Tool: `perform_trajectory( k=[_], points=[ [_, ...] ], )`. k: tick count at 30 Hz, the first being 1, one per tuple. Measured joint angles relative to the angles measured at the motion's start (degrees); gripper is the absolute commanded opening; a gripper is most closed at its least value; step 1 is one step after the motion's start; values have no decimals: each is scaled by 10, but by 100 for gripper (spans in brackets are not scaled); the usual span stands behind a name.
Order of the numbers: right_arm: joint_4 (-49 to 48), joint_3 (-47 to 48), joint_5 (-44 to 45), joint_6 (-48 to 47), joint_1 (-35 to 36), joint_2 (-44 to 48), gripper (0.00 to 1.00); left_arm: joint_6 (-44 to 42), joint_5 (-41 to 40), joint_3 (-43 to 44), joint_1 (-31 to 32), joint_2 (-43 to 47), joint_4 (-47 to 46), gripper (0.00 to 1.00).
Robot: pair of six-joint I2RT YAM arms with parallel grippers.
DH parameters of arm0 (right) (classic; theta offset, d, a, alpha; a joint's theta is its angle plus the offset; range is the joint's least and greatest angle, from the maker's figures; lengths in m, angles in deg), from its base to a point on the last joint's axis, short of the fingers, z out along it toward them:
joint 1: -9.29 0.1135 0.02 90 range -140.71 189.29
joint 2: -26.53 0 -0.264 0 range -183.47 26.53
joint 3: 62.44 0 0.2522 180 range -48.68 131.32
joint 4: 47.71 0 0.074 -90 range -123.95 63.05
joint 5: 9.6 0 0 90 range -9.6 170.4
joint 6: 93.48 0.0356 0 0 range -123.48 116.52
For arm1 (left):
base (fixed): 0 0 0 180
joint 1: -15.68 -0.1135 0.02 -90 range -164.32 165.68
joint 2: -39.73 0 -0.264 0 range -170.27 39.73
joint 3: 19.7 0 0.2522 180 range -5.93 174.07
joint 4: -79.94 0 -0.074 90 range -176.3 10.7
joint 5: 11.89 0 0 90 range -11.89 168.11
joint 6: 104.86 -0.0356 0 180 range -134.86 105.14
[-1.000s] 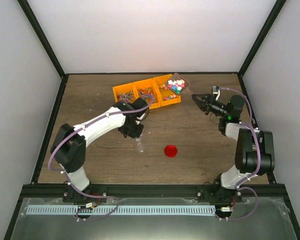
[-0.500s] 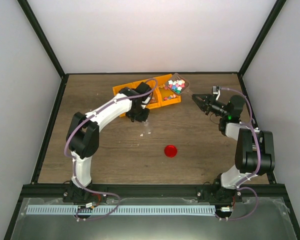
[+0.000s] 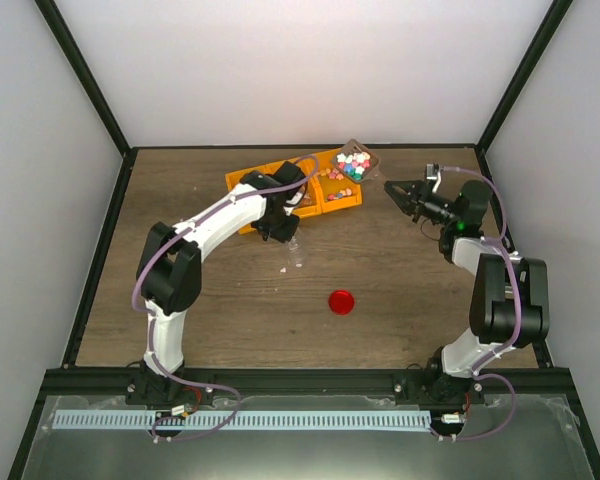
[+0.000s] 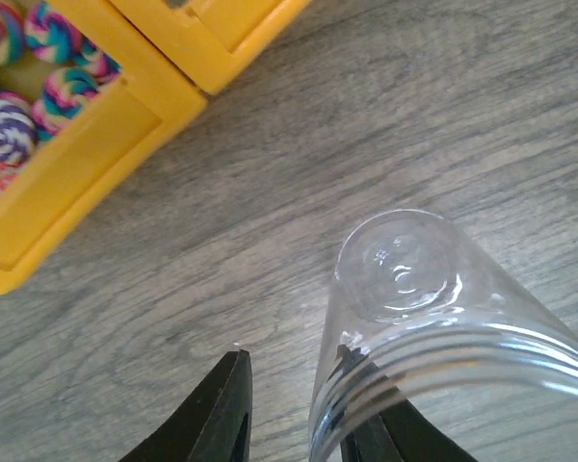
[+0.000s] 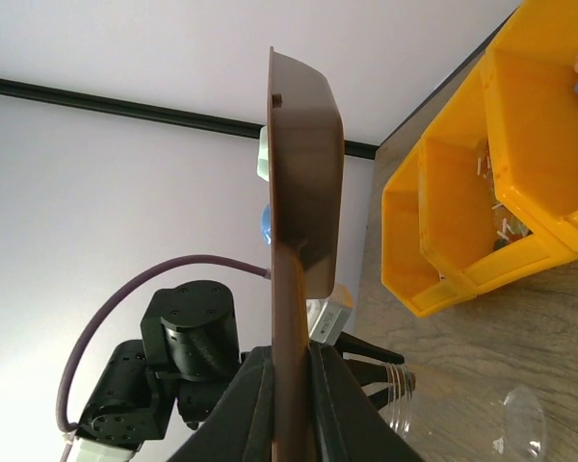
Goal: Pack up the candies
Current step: Move the packing bottle to the center of the board, then place the fake candies in the packing bottle.
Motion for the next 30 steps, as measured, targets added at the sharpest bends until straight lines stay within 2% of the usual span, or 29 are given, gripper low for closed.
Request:
perform_trajectory(
  k=[8, 16, 24, 30],
  points=[
    [24, 2, 0, -16, 0, 0, 1, -12, -33, 17, 0, 0, 9, 27],
    [44, 2, 1, -20, 0, 3, 1, -21, -33, 41, 0, -1, 11, 49],
    [118, 2, 3, -61, 0, 31, 1, -19, -33, 42, -5, 7, 10, 51],
    [188, 2, 5, -104, 10, 69, 1, -4, -24, 42, -48, 62, -29, 57]
  ],
)
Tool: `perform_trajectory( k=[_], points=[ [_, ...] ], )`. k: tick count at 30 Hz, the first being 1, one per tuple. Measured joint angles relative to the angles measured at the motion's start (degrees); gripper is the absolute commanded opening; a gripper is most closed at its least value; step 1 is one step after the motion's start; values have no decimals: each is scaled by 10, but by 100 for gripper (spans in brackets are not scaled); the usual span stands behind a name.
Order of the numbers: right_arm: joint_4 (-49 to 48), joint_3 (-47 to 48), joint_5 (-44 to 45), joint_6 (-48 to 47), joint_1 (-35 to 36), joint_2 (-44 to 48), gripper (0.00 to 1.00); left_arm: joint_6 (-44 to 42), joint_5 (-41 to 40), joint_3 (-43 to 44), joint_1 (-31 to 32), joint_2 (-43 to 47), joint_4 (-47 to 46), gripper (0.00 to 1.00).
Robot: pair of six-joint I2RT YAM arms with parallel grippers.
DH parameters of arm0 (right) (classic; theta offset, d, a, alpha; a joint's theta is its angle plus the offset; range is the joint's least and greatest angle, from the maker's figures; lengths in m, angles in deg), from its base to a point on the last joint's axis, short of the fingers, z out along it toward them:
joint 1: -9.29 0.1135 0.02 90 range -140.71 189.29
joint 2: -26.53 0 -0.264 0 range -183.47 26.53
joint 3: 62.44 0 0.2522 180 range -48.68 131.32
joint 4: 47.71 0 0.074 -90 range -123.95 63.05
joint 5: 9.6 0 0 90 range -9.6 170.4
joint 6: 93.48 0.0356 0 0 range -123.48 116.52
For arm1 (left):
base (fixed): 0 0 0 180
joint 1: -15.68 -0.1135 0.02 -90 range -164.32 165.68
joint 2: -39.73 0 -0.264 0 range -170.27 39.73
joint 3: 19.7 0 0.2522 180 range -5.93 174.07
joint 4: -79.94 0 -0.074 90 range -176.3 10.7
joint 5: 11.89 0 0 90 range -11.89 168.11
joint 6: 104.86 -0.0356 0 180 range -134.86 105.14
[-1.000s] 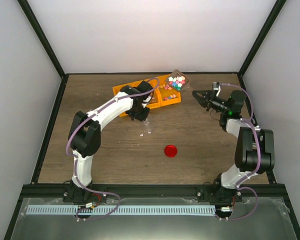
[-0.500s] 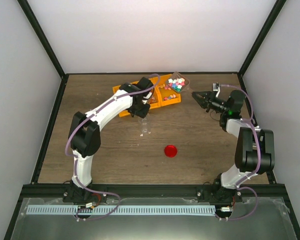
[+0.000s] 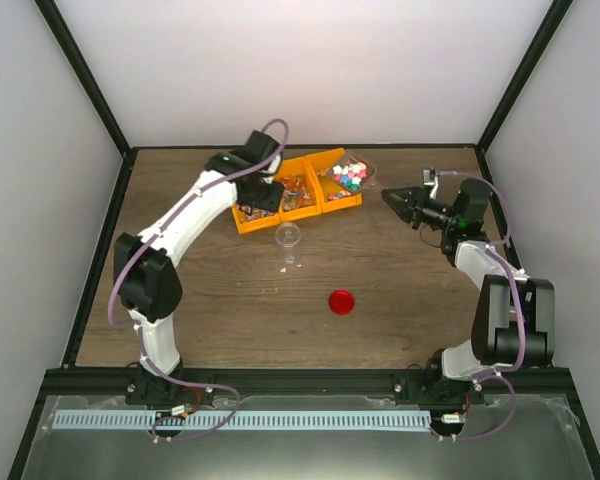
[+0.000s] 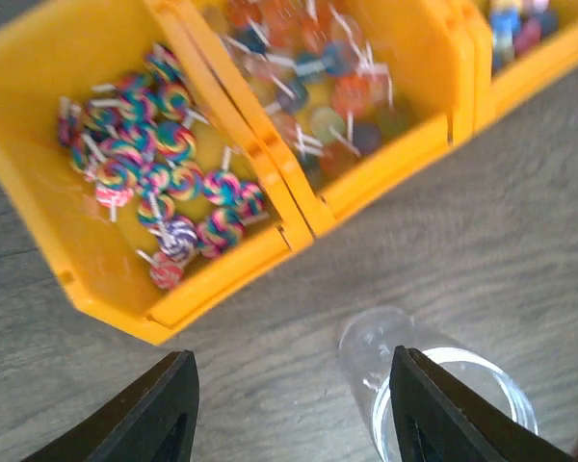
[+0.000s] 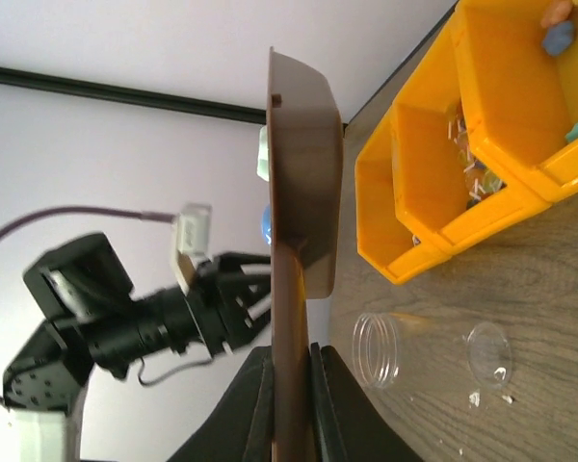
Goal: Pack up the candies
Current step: Place the fake candies in the packing bottle.
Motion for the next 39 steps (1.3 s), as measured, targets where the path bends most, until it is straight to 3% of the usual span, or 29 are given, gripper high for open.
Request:
perform_trajectory(
  k=[11, 20, 39],
  points=[
    [160, -1, 36, -87, 72, 97, 1, 45, 138, 26, -163, 3, -68, 58],
    [250, -20, 45, -153, 81, 168, 1, 49, 175, 9, -183, -7, -92, 58],
    [367, -7, 92, -264, 148, 150, 1, 50, 227, -21, -204, -7, -115, 58]
  ],
)
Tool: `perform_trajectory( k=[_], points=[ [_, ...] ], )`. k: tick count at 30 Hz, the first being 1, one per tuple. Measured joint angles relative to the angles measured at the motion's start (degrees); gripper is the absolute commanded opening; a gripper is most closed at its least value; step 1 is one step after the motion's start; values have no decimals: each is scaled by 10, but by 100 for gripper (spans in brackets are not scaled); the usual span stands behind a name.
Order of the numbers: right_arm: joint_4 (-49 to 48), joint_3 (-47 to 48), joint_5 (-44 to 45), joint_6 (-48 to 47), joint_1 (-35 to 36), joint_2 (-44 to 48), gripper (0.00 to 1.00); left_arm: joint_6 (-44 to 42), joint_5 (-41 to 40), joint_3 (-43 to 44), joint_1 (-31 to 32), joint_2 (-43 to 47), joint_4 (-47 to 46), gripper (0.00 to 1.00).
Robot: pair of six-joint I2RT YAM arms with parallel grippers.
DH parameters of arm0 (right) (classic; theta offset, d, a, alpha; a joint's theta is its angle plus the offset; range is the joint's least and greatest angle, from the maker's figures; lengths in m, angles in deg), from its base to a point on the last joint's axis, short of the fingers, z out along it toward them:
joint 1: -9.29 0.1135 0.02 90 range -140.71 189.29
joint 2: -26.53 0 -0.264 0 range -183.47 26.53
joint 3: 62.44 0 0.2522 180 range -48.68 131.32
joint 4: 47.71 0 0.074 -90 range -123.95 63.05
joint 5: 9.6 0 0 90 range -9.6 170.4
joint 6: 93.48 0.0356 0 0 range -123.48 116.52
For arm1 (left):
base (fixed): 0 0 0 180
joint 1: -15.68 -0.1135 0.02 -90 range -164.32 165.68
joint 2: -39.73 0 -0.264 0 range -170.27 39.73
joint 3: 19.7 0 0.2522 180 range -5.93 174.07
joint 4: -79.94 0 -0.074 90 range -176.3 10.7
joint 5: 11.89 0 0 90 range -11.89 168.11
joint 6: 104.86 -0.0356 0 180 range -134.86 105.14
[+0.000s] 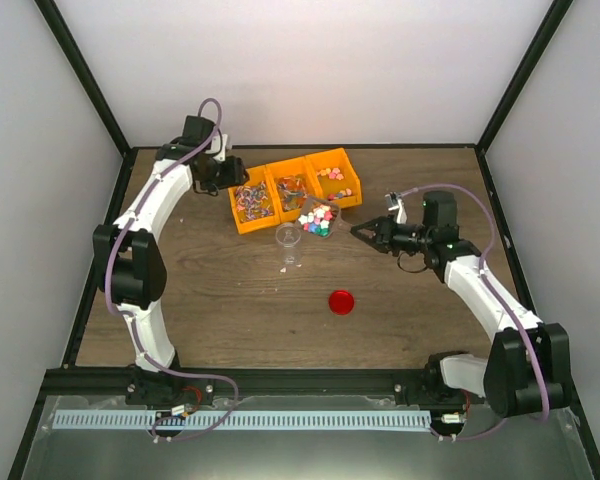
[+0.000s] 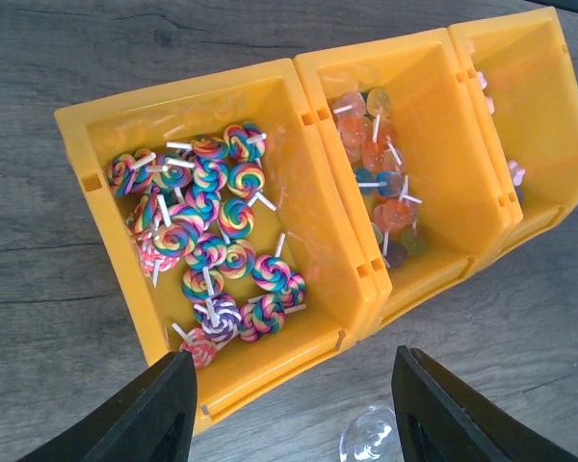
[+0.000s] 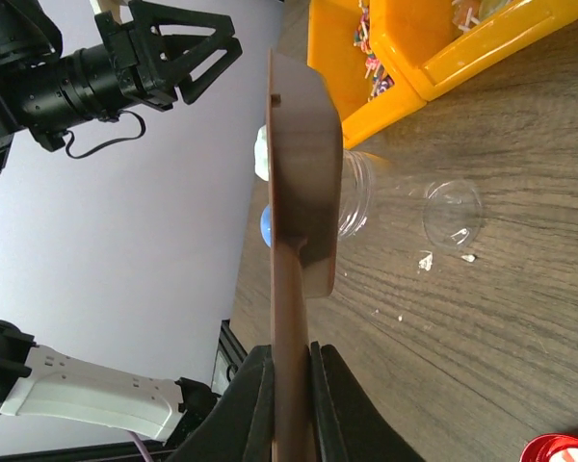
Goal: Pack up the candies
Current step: Place the fake candies in the packing bottle.
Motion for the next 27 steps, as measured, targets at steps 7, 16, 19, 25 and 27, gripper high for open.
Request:
perform_trajectory(
  k=[7, 16, 19, 25, 27],
  points=[
    [39, 25, 28, -29, 18, -7, 1, 0, 2, -12, -1, 0, -4, 58],
    [95, 71, 60, -73, 40, -31, 1, 0, 6, -18, -1, 0, -9, 58],
    [113, 84, 70, -86, 48, -43, 1, 0, 6, -23, -1, 0, -9, 59],
    [147, 108, 94, -108, 59, -52, 1, 0, 6, -28, -3, 0, -10, 59],
    [154, 114, 99, -113, 61, -53, 1, 0, 6, -28, -3, 0, -10, 59]
  ],
)
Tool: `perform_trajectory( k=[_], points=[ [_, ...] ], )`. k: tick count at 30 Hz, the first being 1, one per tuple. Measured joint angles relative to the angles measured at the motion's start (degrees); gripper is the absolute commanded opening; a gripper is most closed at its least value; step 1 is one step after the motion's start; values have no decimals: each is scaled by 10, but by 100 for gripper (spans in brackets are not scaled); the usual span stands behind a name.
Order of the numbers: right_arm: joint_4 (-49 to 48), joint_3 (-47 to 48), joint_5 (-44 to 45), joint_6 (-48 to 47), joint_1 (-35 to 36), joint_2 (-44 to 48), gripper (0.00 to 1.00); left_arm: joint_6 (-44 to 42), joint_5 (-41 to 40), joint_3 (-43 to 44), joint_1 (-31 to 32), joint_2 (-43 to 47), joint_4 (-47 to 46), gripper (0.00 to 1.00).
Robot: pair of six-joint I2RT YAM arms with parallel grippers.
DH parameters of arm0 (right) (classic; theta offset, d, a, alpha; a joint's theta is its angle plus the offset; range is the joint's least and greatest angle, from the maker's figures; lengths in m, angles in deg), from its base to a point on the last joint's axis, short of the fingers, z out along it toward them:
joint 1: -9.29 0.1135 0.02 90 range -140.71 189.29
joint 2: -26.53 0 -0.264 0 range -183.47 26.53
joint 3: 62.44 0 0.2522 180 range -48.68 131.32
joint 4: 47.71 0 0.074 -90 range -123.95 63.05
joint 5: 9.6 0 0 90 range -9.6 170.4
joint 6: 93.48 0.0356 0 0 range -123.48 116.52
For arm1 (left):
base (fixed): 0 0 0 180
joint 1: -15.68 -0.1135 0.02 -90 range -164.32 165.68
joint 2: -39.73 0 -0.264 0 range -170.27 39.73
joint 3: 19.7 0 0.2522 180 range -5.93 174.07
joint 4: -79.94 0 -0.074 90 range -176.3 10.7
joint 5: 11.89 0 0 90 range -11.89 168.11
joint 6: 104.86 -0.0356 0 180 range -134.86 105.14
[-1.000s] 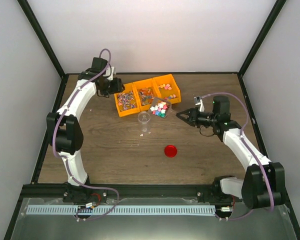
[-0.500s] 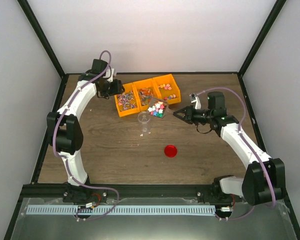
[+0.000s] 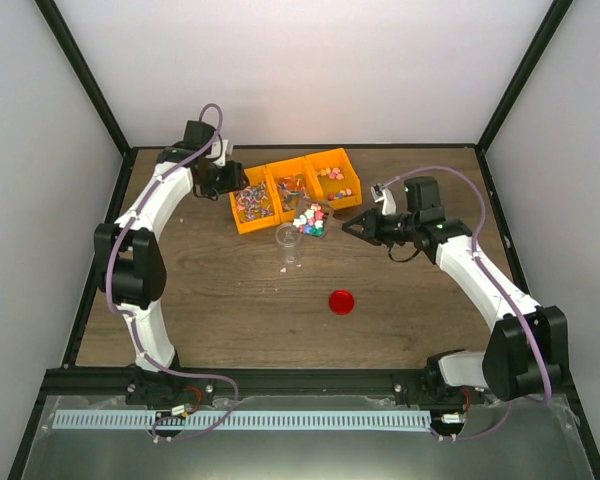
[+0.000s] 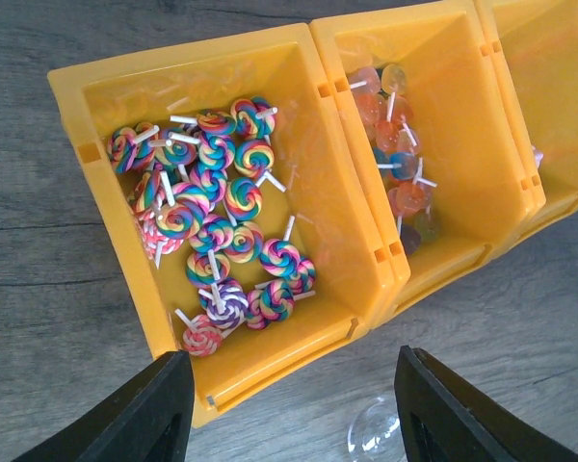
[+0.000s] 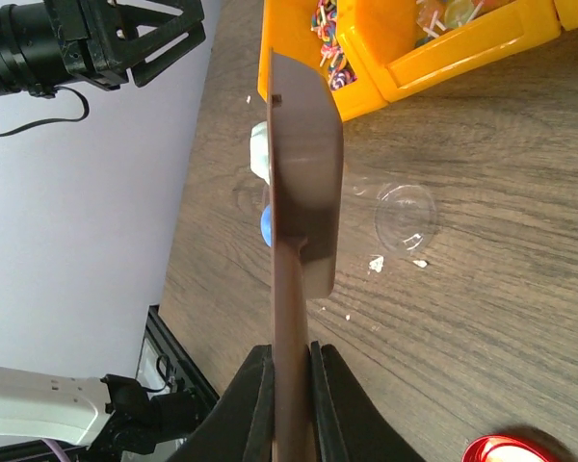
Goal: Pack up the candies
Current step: Place the fake candies in the packing bottle.
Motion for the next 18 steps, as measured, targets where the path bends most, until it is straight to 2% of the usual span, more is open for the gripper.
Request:
perform_trajectory(
  k=[18],
  points=[
    [35, 35, 35, -30, 22, -19, 1, 0, 3, -6, -4, 0, -3, 60]
  ],
)
